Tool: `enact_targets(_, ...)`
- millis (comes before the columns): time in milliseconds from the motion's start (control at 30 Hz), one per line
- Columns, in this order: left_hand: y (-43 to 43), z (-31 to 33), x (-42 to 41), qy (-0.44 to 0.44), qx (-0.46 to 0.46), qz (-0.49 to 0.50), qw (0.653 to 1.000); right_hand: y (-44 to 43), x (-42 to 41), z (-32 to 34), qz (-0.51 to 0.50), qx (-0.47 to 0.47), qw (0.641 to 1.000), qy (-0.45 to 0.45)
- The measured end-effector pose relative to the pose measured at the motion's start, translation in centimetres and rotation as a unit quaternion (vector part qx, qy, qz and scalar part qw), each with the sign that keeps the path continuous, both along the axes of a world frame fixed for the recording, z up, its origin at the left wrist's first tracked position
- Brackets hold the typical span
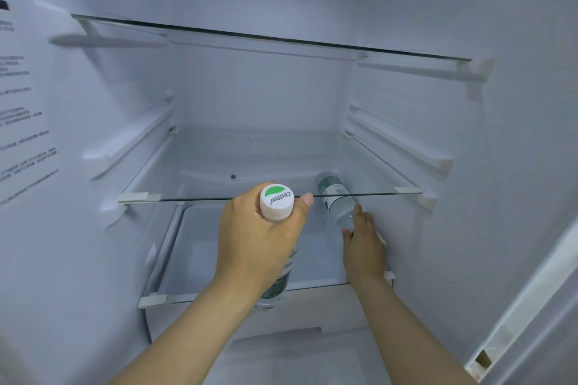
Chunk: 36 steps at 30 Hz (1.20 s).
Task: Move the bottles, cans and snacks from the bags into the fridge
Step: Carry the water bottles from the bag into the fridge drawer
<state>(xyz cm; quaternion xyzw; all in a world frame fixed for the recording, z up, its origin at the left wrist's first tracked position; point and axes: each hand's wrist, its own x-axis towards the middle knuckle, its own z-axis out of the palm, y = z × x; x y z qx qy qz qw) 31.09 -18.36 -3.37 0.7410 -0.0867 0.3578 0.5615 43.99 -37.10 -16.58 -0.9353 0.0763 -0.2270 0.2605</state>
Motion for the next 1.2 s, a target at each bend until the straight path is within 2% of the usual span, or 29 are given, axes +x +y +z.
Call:
enact_targets(67, 0.0, 0.0, -0.1, 0.002, 0.0, -0.004, 1.0, 0.1, 0.0, 0.0, 0.002, 0.001, 1.0, 0.0)
enact_targets(133, -0.1, 0.1, -0.2, 0.006, -0.001, -0.01, 1.0, 0.3, -0.4, 0.3, 0.018, 0.039, 0.999, 0.005)
enact_targets(233, 0.0, -0.3, -0.1, 0.034, -0.022, -0.025, 0.999, 0.4, -2.2, 1.1, 0.025, 0.155, 0.987, -0.034)
enact_targets(367, 0.7, -1.5, -0.2, 0.083, -0.045, -0.071, 0.993, 1.3, -6.7, 2.1, 0.007, 0.318, 0.943, -0.102)
enact_targets(433, 1.4, -2.5, -0.3, 0.106, -0.05, -0.093, 0.989, 1.6, -8.8, 3.2, 0.014, 0.349, 0.93, -0.111)
enact_targets(600, 3.2, -5.6, -0.2, 0.183, -0.01, -0.112, 0.977, 1.7, -12.3, 8.3, 0.079, 0.336, 0.933, -0.102)
enact_targets(800, 3.5, -6.8, 0.6, 0.204, -0.013, -0.103, 0.973, 4.8, -15.9, 16.9, 0.257, 0.308, 0.911, -0.091)
enact_targets(900, 3.6, -6.9, 0.6, 0.205, 0.005, -0.094, 0.974, 6.7, -15.7, 18.8, 0.312, 0.224, 0.92, -0.072)
enact_targets(1067, 3.6, -6.9, 0.4, 0.209, 0.004, -0.11, 0.972, 9.1, -14.1, 18.8, 0.321, 0.041, 0.942, -0.09)
enact_targets(1200, 3.6, -7.0, 0.4, 0.218, -0.007, -0.138, 0.966, 8.7, -13.7, 18.1, 0.321, 0.029, 0.943, -0.088)
